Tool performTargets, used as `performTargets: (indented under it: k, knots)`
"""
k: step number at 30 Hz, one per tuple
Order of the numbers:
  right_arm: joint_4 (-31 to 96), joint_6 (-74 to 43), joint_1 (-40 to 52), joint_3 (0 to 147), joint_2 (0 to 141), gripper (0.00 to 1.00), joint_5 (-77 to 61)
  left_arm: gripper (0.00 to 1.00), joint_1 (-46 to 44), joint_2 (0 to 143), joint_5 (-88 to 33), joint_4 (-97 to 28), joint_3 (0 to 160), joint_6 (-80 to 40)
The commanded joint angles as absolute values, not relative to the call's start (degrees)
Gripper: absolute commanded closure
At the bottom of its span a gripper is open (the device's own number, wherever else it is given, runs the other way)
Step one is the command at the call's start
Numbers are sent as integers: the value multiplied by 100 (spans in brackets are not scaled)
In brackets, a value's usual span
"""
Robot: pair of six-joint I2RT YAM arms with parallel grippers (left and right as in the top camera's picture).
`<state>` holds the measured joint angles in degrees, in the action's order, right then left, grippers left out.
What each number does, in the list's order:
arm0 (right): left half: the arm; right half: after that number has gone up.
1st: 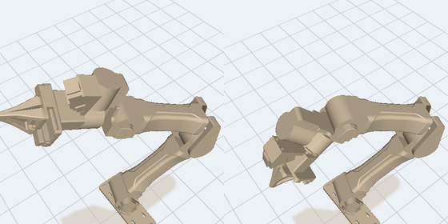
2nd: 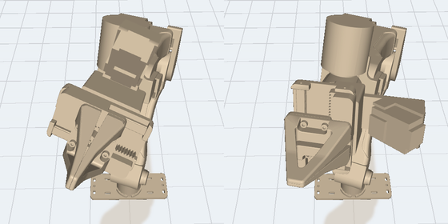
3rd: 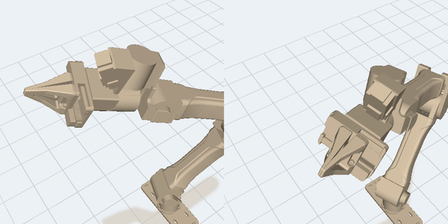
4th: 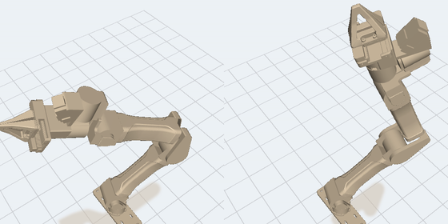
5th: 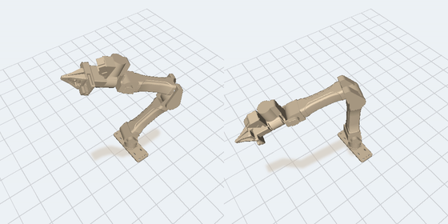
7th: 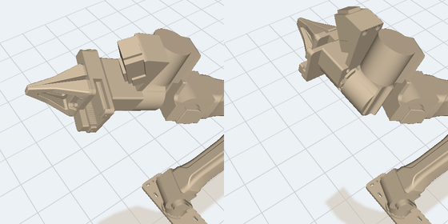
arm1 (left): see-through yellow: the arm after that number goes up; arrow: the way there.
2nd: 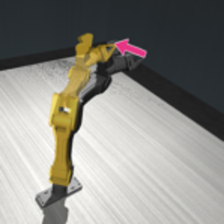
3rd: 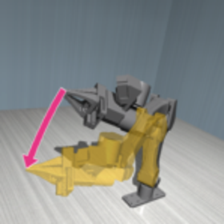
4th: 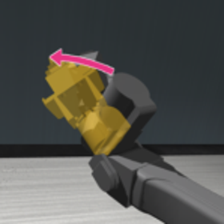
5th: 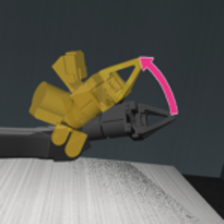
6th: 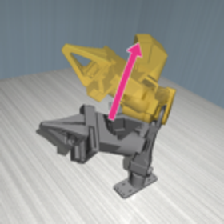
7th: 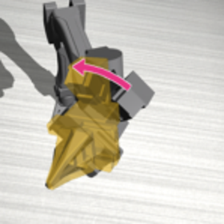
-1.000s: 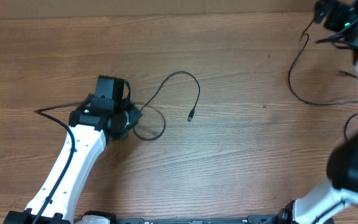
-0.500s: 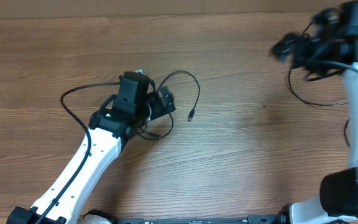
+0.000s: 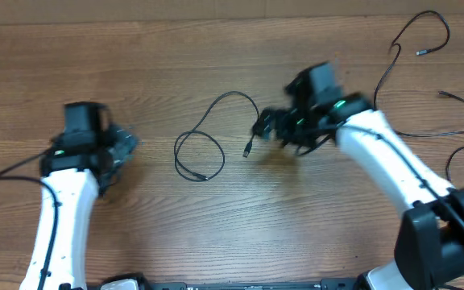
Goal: Untangle cables
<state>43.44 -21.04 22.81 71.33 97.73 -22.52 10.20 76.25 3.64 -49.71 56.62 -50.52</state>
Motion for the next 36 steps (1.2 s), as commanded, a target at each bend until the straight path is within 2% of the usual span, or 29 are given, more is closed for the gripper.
performTargets:
  k: [1,9,11,14,19,33,36]
  knots:
    - [3793,-1568,3039,6751,9754,0,-2209,1,1529,7535,193,-5258,5675,-5181]
    - [2759,-377,4611,6681,9972,0,311,1,2025,7535,191,-5699,5673,-5144]
    - [2456,-217,4803,6681,10151,0,336,0,2023,7535,189,-5693,5673,-5144]
    - [2014,-156,4974,6681,10440,7,336,0,2023,7535,189,-5693,5673,-5144]
    - [1472,-139,5142,6681,10735,14,331,0,2023,7535,189,-5693,5673,-5144]
    - [1341,54,5629,6681,11539,22,-158,0,2023,7535,189,-5693,5675,-5144]
    - [1258,58,5767,6681,11712,30,47,1,2023,7535,189,-5693,5673,-5144]
